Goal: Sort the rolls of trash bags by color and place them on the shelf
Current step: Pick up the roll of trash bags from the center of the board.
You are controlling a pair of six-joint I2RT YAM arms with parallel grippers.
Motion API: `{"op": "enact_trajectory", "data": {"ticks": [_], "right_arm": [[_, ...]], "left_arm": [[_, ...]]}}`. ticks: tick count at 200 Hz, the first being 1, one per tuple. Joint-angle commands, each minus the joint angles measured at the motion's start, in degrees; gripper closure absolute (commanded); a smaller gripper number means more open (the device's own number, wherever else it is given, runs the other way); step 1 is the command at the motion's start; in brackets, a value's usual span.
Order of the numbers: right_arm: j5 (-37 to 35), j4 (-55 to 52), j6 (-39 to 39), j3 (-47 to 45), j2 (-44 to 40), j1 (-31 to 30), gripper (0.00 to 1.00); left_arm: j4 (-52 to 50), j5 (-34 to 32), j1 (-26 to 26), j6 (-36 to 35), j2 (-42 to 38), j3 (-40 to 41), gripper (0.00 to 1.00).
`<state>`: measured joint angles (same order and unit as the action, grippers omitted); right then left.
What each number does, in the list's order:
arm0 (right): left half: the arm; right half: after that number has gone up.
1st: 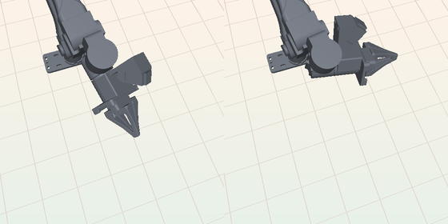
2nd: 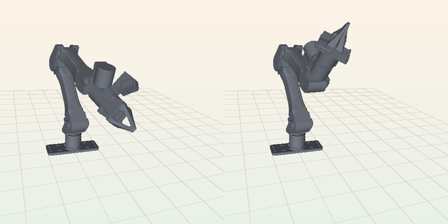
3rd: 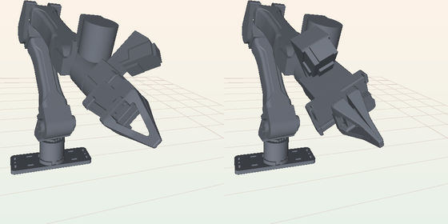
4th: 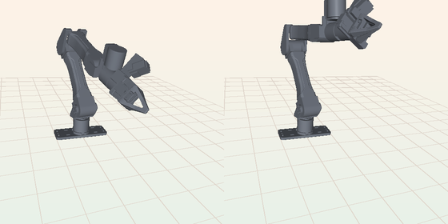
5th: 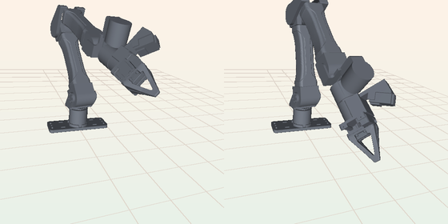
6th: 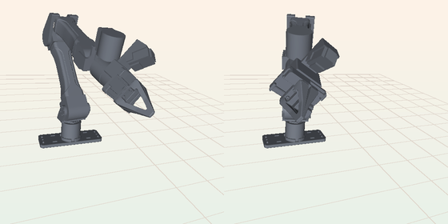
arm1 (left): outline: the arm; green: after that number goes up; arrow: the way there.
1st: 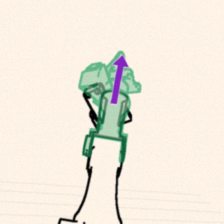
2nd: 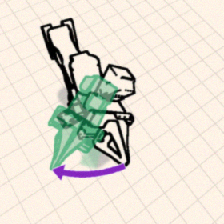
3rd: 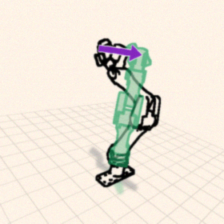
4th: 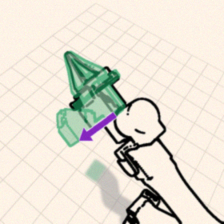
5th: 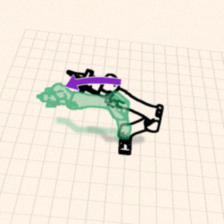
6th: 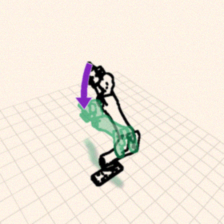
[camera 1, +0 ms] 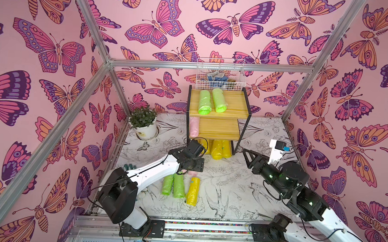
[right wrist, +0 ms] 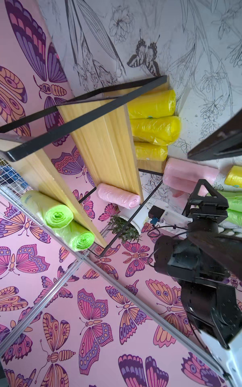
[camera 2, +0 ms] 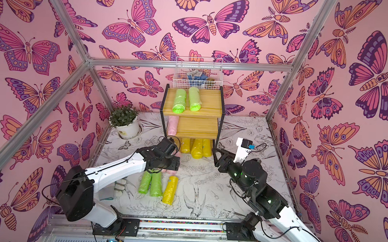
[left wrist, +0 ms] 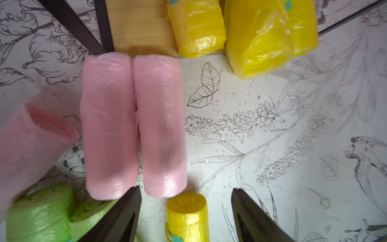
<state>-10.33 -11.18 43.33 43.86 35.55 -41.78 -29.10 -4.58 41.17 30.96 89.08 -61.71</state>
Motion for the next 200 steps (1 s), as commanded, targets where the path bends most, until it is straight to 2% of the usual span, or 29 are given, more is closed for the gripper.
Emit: {"op": "enact_trajectory", "data": {"ticks": [1,53,93,171,200], "right_arm": [[-1.63,-6.13,-3.08,-1.44,-1.26,-0.50,0.43],[-1.91,-8.37,-3.08,-2.89,-2.68,-0.51,0.43],[-1.73,-9.30,-3.17,-3.07,-2.50,-0.52,0.43],[-1.23,-9.39,-2.82,-3.78,-2.17,-0.54,0.43],[-1.02,-9.12,-2.73,-3.43,-1.65,-0.50,0.43]], "left_arm": [[3.70,-2.54,-0.65,0.94,2.23,-0.86,0.24],[5.02,-5.22,-0.91,0.62,9.03,-4.47,0.24],[4.86,-6.40,-1.76,0.65,13.47,-5.79,0.28],[3.97,-6.06,-2.83,3.13,18.21,-6.04,0.31],[3.83,-5.47,-3.07,4.14,18.36,-5.97,0.41]]}}
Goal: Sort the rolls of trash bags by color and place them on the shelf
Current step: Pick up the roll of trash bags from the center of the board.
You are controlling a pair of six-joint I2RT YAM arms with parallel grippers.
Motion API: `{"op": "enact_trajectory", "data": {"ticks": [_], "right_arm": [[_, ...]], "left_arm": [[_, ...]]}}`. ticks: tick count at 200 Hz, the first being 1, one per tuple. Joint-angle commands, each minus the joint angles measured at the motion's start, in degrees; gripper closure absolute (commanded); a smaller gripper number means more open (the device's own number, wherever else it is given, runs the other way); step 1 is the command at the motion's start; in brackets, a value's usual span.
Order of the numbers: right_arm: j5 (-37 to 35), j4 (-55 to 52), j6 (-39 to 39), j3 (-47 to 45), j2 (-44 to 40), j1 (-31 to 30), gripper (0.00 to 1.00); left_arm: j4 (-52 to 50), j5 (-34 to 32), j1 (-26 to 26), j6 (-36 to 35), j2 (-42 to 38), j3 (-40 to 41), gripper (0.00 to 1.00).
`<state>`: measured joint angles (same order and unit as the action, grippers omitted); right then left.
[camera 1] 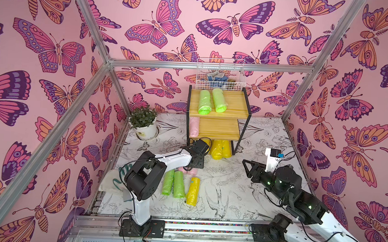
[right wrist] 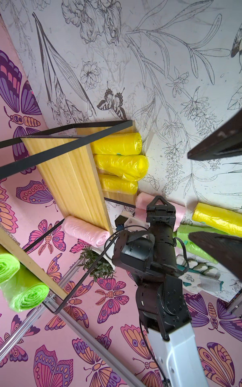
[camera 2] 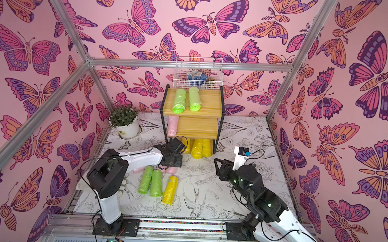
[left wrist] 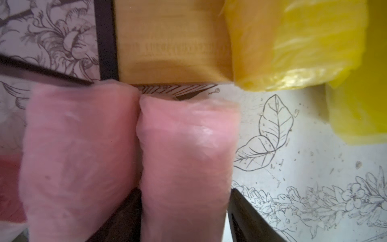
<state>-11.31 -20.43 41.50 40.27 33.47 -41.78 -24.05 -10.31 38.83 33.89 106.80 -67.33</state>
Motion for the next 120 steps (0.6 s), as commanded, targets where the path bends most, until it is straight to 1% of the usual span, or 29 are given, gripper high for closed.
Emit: {"op": "enact_trajectory", "data": {"ticks": [1,15,29,54,61,72,95,120], "right_arm": [[-0.07,0.08,-0.85,0.16,0.44,-0.50,0.43],[0.11,-0.02,-0.80,0.49,0.76,-0.54,0.43],[0.17,-0.29,-0.73,0.92,0.98,-0.56,0.43],[0.08,-1.08,-0.55,1.69,0.77,-0.50,0.43],[-0.07,-1.40,-0.33,1.95,0.64,-0.50,0.43],[-0.63,-2.37,0.15,2.54,0.62,-0.50,0.43],[-0.19,-3.75,1.10,3.56,1.19,-0.54,0.44],[1.82,-3.99,2.31,4.52,1.76,-0.50,0.43]], "left_arm": [[-1.24,0.27,-0.75,1.28,0.62,-0.35,0.41],[-1.26,0.79,-0.89,1.57,0.28,-0.18,0.43],[-1.17,0.74,-0.86,2.15,-0.73,0.34,0.50],[-0.42,0.63,-0.93,3.00,-4.05,1.44,0.70],[0.17,0.87,-0.91,3.04,-5.27,1.81,0.78],[0.62,1.46,-0.86,2.95,-7.07,2.10,1.00],[0.59,2.46,-0.89,3.71,-11.16,2.58,1.00],[0.89,3.09,-0.81,6.06,-17.86,4.87,1.00]]}}
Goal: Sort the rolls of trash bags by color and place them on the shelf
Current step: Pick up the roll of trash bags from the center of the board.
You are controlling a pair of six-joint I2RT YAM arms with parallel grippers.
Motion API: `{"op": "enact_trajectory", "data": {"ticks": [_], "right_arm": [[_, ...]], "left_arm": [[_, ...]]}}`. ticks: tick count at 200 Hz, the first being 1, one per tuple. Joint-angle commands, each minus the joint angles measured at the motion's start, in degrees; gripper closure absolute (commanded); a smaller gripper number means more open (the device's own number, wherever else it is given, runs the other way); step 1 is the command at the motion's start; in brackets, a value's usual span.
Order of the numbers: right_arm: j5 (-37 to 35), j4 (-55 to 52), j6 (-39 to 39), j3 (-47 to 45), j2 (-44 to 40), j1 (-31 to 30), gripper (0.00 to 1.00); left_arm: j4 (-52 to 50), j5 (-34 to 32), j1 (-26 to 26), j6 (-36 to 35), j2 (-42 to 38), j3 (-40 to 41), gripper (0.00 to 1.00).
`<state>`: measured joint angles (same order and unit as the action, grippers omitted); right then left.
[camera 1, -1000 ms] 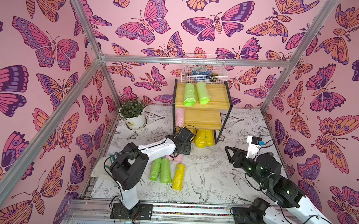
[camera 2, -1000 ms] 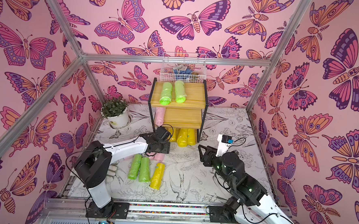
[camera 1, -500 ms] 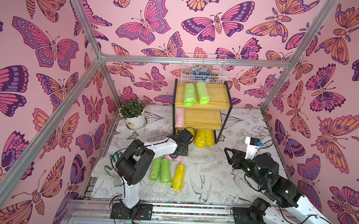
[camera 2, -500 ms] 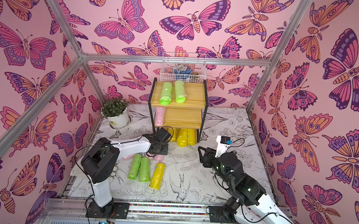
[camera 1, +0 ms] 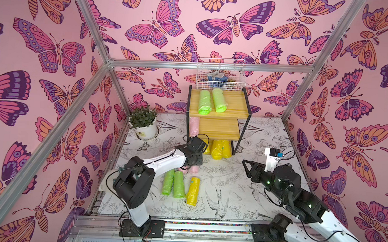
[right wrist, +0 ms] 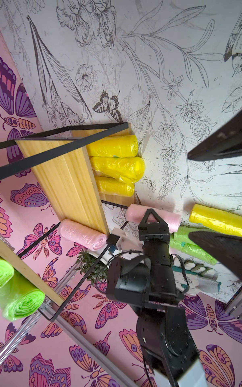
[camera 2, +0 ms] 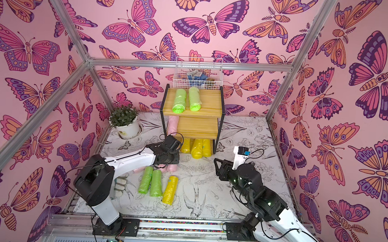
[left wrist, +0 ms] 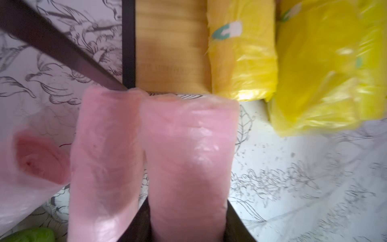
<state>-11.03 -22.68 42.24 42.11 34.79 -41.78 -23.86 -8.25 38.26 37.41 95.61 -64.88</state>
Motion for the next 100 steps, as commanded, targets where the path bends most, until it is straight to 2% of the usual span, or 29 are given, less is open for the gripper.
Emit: {"op": "enact_trajectory", "data": {"ticks": [1,11,26,33,59,100], "right_arm": [[1.62,-1.79,1.64,2.74,0.50,-0.50,0.43],[2.60,-2.01,1.98,3.29,1.08,-0.50,0.41],[5.29,-2.05,3.22,3.90,2.97,-0.50,0.28],[6.81,-2.48,3.19,4.64,4.24,-0.52,0.25],[15.49,2.26,6.47,4.69,8.19,-0.53,0.20],[27.47,18.93,15.51,1.65,14.04,-2.69,0.18]], "left_arm": [[0.67,1.13,-0.22,2.65,-6.98,2.54,1.00],[0.83,1.96,-0.29,3.95,-10.53,3.86,1.00],[1.39,4.89,-0.26,6.57,-16.39,6.00,1.00],[2.39,7.05,-0.27,8.06,-19.19,7.25,1.00],[9.24,14.07,0.22,14.70,-30.29,13.40,1.00],[18.53,16.93,0.94,23.88,-44.17,21.66,1.00]]}}
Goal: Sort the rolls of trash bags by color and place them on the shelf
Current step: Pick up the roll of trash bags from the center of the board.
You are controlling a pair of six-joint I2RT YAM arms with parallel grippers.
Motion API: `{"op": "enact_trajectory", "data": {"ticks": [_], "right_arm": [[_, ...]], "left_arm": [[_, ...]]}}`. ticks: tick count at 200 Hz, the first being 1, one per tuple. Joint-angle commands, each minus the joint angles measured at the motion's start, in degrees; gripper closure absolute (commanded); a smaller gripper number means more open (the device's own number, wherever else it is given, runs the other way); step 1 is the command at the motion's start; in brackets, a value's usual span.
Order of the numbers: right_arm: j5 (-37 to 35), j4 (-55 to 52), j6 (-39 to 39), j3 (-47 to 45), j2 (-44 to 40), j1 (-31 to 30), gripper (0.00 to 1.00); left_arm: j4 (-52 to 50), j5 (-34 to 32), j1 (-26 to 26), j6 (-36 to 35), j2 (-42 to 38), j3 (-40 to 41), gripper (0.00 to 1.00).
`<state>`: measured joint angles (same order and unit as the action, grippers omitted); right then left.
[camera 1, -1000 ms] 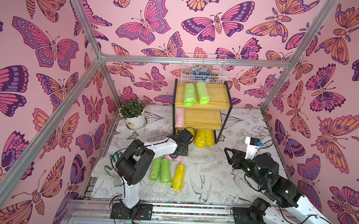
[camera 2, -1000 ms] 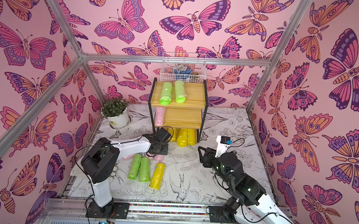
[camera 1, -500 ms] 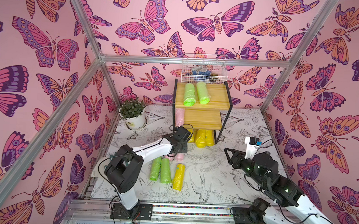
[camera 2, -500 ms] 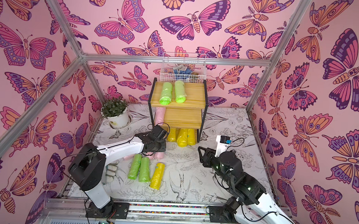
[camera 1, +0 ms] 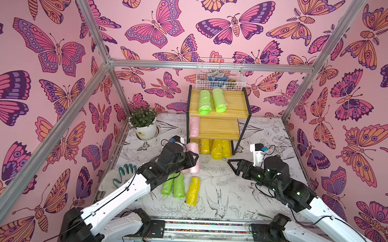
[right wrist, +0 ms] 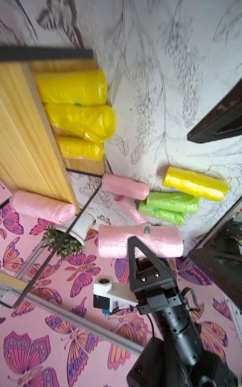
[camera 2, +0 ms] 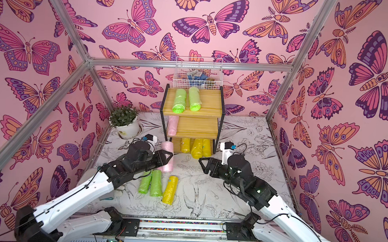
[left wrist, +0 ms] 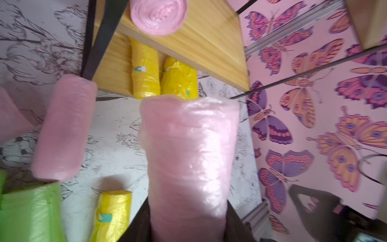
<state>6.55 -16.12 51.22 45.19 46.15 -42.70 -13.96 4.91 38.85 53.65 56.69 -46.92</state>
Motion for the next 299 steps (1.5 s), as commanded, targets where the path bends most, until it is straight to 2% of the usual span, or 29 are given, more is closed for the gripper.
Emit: {"op": "enact_trajectory", "data": {"ticks": [1,33,77,117,220,245,299], "right_arm": [[9.98,12.75,6.70,-1.47,2.87,-1.91,0.18],[7.90,24.00,10.88,-2.18,8.36,-9.53,0.18],[1.99,28.04,10.37,0.14,14.56,-17.94,0.19],[0.91,32.00,11.71,-0.72,15.78,-18.78,0.24],[1.63,39.77,15.02,0.51,22.28,-19.53,0.33],[1.38,40.03,15.25,0.52,22.76,-19.54,0.43],[-1.81,36.45,13.44,0.47,20.73,-19.53,0.89]], "left_arm": [[8.87,3.78,0.39,7.85,-5.52,3.90,1.00],[16.72,4.06,1.23,14.29,-11.98,9.21,1.00],[27.55,1.60,1.58,23.20,-17.40,16.04,1.00],[28.89,0.12,1.82,25.50,-19.48,17.21,1.00],[32.61,-3.24,4.79,27.69,-18.16,19.14,1.00],[32.85,-3.74,5.00,27.91,-18.35,19.58,1.00],[32.85,-3.86,5.09,28.09,-18.54,19.85,1.00]]}}
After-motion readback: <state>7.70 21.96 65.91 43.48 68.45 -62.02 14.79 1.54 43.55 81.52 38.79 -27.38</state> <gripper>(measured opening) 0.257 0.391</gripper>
